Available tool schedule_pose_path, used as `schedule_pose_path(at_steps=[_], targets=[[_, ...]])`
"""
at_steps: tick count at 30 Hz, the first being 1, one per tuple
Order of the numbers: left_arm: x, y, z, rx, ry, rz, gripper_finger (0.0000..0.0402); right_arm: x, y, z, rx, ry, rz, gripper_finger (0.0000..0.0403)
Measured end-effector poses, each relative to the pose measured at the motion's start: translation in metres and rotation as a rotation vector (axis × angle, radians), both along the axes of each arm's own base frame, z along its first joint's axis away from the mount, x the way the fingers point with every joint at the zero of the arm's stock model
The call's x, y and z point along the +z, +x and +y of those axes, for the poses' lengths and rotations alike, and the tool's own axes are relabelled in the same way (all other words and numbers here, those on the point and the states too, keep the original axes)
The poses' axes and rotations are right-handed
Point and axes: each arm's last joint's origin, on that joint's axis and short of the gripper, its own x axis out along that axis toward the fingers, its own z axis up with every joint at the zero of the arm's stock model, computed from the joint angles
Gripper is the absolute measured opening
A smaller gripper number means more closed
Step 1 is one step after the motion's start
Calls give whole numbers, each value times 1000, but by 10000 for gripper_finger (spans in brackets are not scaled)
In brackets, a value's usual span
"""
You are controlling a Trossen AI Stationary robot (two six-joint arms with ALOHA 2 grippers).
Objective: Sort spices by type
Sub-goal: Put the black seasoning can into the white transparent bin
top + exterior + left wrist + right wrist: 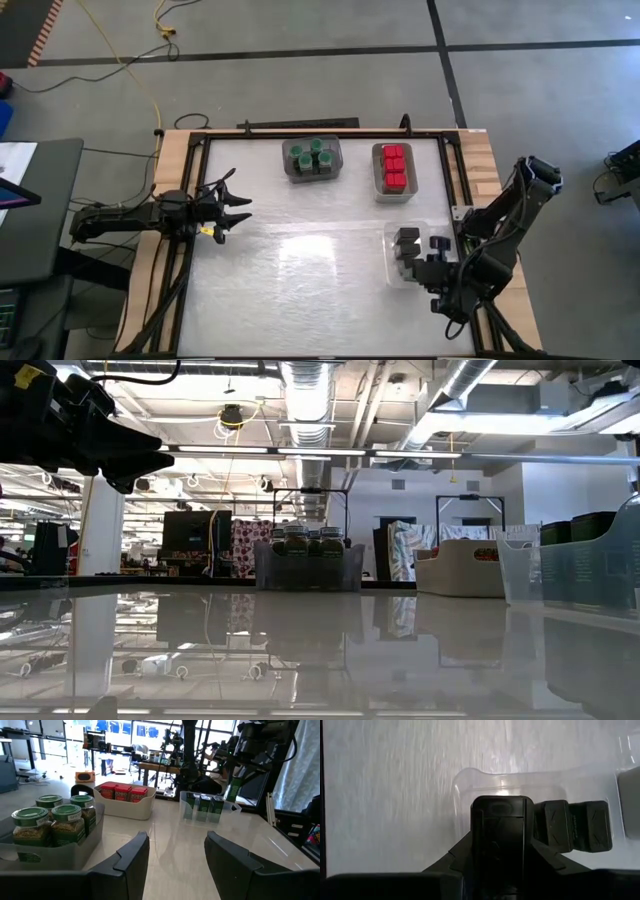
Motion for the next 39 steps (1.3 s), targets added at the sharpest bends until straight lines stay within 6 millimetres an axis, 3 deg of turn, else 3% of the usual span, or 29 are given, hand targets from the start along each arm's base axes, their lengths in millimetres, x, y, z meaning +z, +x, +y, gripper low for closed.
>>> schedule_pose_path(at_steps=[29,39], targets=[[0,0,0,0,0,0,183,0,-2,3,91,-2,38,145],[0,0,0,1,0,0,183,-22,-4,1,91,-20,54,145]])
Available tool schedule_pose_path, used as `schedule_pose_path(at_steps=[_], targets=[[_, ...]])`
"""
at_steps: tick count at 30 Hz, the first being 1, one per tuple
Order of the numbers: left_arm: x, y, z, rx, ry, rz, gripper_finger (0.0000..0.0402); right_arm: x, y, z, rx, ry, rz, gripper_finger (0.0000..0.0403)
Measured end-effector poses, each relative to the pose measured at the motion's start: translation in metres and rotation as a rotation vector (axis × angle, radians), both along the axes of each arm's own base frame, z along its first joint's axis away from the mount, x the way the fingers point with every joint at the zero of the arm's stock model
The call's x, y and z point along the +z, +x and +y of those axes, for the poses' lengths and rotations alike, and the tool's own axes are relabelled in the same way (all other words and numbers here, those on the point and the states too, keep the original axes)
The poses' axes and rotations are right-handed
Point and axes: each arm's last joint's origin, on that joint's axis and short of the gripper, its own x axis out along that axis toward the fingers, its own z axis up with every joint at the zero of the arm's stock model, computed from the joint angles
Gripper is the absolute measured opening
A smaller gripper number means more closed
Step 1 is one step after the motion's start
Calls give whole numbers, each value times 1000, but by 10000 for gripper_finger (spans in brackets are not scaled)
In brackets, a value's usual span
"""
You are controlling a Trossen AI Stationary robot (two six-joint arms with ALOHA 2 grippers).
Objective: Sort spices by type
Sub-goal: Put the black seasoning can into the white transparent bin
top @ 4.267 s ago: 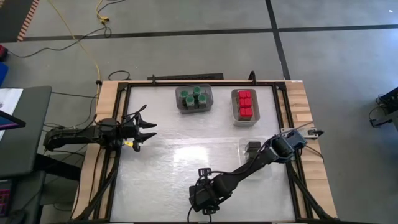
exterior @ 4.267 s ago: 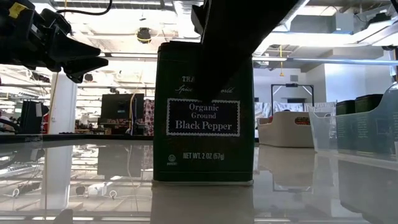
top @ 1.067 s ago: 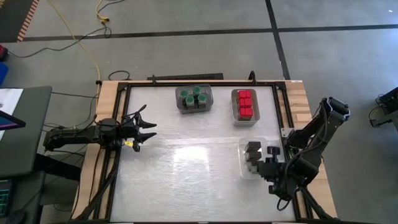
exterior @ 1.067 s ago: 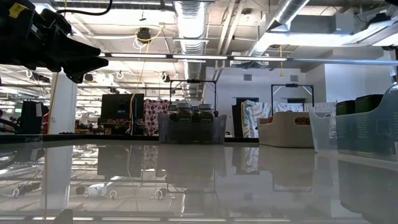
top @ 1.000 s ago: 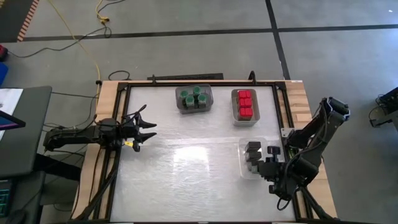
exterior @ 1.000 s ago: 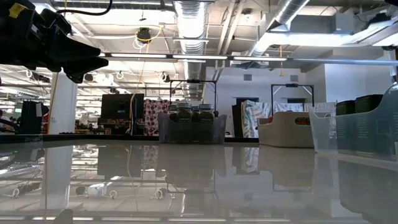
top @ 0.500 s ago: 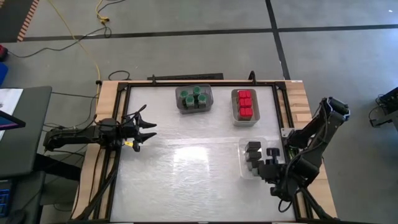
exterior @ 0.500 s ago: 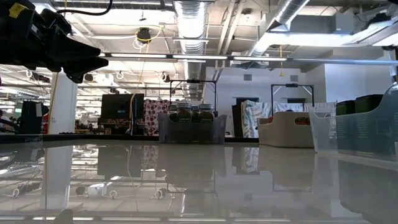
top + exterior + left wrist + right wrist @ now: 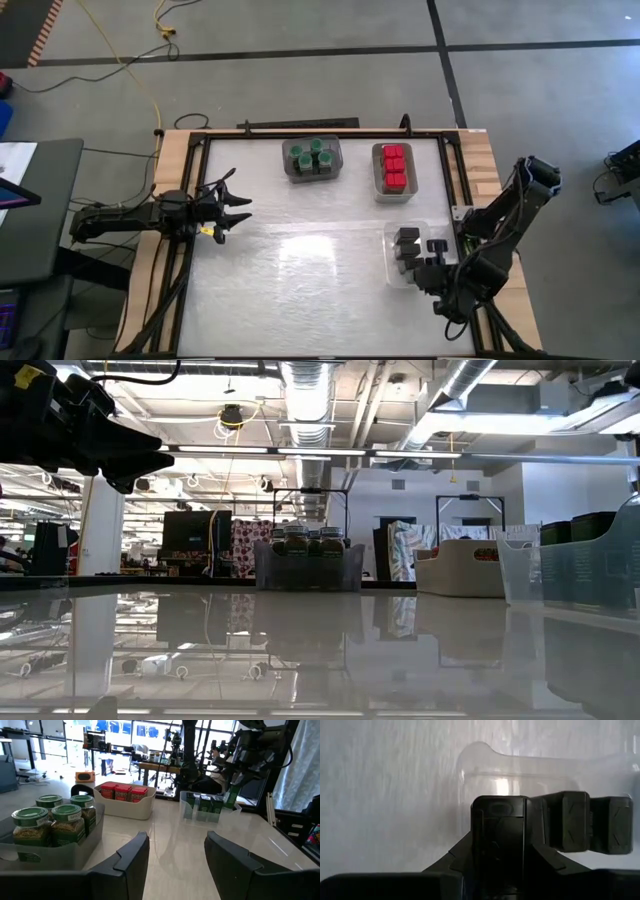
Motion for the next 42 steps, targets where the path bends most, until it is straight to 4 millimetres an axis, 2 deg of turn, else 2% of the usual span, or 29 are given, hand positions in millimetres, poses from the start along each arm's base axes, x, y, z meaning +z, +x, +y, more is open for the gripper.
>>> schedule_pose_path(at_steps=[9,18,42], targets=[[0,0,0,0,0,0,183,-2,3,1,-8,26,-20,145],[0,0,0,0,0,0,183,-25,2,-3,-68,51,-21,160],[0,0,0,0,0,0,183,-28,4,-2,-46,58,-31,169]])
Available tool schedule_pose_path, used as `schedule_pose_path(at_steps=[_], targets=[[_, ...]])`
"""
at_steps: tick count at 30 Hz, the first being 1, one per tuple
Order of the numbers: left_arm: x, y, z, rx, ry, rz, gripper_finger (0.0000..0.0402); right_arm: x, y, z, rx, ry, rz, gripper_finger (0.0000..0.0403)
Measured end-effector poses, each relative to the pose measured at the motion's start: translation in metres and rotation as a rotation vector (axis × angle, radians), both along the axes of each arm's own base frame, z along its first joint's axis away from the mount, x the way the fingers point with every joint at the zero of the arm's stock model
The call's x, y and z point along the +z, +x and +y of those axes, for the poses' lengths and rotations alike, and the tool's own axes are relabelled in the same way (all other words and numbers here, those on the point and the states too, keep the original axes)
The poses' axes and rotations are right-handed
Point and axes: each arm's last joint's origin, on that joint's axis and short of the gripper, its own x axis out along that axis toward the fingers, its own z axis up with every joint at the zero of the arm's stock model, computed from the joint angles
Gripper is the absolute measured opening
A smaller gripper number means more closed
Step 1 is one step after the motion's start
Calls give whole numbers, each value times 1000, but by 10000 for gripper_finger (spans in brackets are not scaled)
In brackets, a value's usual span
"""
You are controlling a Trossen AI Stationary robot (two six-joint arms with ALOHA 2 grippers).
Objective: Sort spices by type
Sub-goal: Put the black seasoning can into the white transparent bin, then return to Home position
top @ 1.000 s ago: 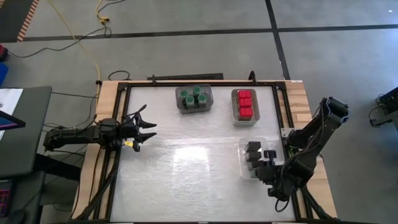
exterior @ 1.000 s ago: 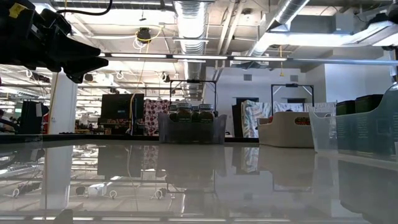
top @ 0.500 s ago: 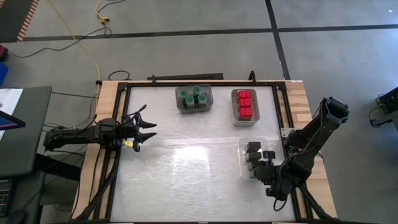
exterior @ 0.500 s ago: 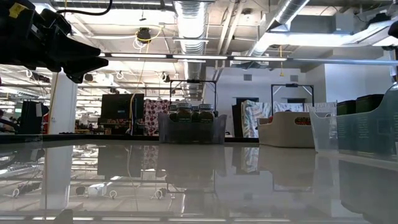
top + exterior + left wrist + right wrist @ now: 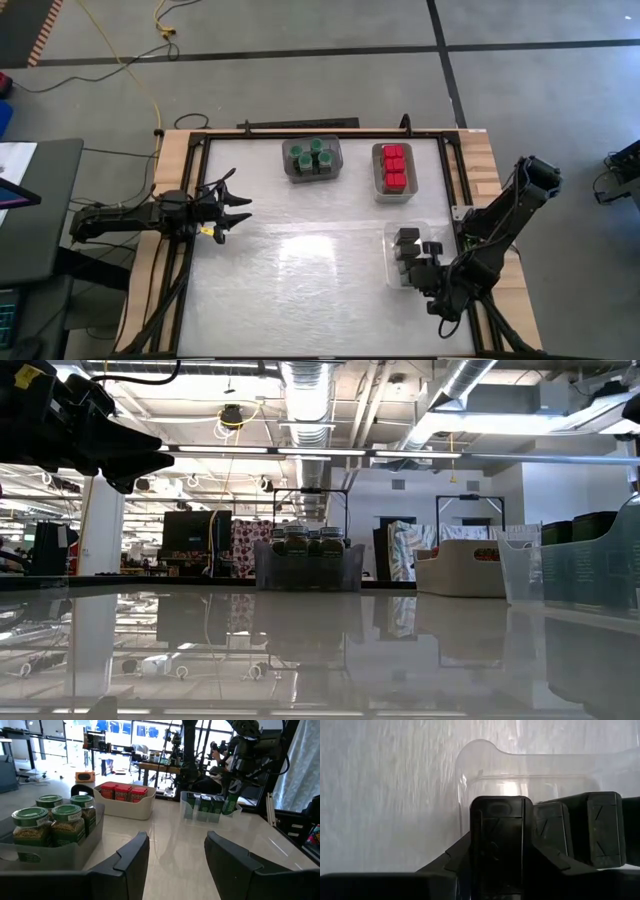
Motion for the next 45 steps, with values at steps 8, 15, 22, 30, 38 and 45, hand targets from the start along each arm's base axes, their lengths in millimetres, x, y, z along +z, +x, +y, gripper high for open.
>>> schedule_pose_path(at_steps=[8,15,22,30,38,45], targets=[[0,0,0,0,0,0,183,0,1,1,-6,10,-6,175],[0,0,0,0,0,0,183,0,1,1,-6,12,-7,175],[0,0,0,0,0,0,183,0,1,1,-7,13,-9,193],[0,0,0,0,0,0,183,1,1,1,-8,14,-9,230],[0,0,0,0,0,0,183,4,1,2,-5,20,-14,233],[0,0,0,0,0,0,183,22,6,8,20,49,-57,232]])
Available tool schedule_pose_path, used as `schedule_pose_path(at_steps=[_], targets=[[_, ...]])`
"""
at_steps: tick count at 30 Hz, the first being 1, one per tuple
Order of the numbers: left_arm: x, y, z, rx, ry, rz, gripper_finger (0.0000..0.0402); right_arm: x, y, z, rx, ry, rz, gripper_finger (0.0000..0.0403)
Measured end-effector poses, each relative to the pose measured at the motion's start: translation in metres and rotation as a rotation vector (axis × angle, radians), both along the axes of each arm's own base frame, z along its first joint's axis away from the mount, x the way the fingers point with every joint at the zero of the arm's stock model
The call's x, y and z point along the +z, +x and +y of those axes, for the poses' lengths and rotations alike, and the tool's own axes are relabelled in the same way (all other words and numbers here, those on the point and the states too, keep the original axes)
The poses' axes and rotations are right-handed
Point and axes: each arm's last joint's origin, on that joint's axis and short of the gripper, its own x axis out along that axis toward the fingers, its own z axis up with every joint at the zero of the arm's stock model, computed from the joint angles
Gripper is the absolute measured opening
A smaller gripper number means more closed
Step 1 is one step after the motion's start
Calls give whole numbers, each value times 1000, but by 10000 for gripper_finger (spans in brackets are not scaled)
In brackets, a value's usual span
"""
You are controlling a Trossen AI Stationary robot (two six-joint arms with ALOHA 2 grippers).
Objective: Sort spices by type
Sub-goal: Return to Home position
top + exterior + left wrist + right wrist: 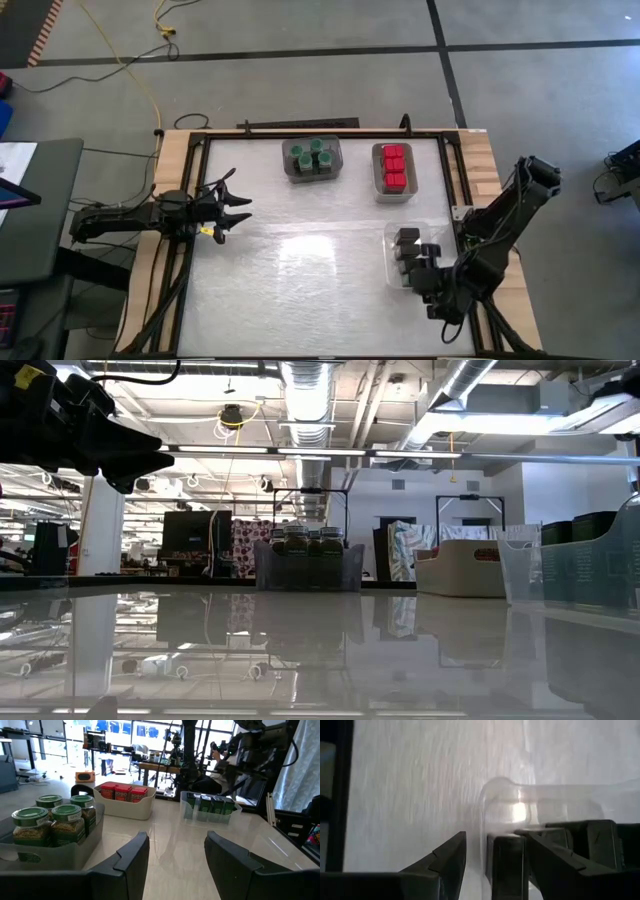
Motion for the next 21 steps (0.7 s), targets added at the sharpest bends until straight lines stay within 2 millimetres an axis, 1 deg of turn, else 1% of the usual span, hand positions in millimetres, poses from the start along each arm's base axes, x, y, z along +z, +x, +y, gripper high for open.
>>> schedule_pose_path(at_steps=[2,4,8,11,13,16,21], targets=[[0,0,0,0,0,0,183,3,1,1,-14,4,-24,232],[0,0,0,0,0,0,183,4,3,1,-65,7,-82,232],[0,0,0,0,0,0,183,0,5,3,-155,10,-216,232],[0,0,0,0,0,0,183,3,10,6,-177,3,-335,232],[0,0,0,0,0,0,183,3,15,5,-183,-16,-385,232],[0,0,0,0,0,0,183,0,22,-1,-193,-25,-408,232],[0,0,0,0,0,0,183,-15,34,-16,-184,-36,-465,232]])
